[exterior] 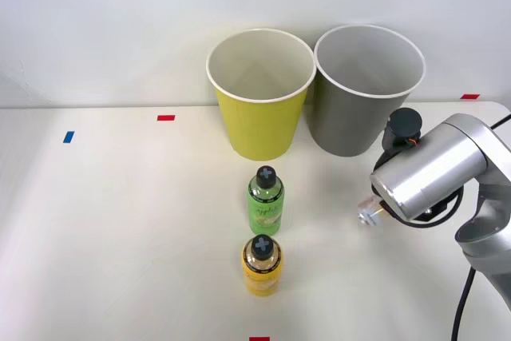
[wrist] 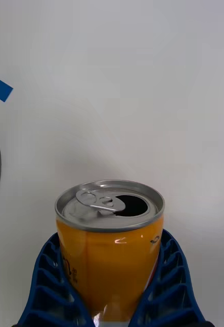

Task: Put cans in the gray bin, plastic bottles in the light green bin

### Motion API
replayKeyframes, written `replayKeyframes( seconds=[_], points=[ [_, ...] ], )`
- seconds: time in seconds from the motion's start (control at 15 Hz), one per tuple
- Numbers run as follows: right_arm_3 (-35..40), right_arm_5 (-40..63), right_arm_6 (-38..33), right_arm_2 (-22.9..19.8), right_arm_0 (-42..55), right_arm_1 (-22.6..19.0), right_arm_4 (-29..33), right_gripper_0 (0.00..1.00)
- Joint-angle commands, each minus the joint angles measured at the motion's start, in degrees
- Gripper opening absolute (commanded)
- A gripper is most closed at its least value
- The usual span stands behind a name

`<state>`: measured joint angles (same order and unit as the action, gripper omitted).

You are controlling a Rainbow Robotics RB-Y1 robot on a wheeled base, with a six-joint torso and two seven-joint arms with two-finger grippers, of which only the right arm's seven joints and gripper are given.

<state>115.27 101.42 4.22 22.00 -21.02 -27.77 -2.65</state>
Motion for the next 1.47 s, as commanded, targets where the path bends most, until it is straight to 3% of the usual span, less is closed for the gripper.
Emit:
replayKeyframes(
  seconds=[0.07, 0.2, 0.53, 0.87, 1.07, 1.47],
  points=[
    [7.25, 0.36, 10.99, -0.02, 3.88, -0.18, 8.71, 0.05],
    [12.0, 0.36, 17.41, 0.06, 5.55, 0.17, 14.43, 0.05],
    [22.63, 0.36, 31.47, -0.02, 9.24, 0.26, 21.81, 0.05],
    [33.79, 0.36, 40.34, -1.43, 12.67, -0.79, 23.48, 0.05],
    [34.73, -1.57, 45.0, -1.87, 15.22, -2.02, 23.48, 0.05],
    [34.73, -15.02, 45.79, -3.98, 21.02, -5.1, 23.39, 0.05]
  ],
)
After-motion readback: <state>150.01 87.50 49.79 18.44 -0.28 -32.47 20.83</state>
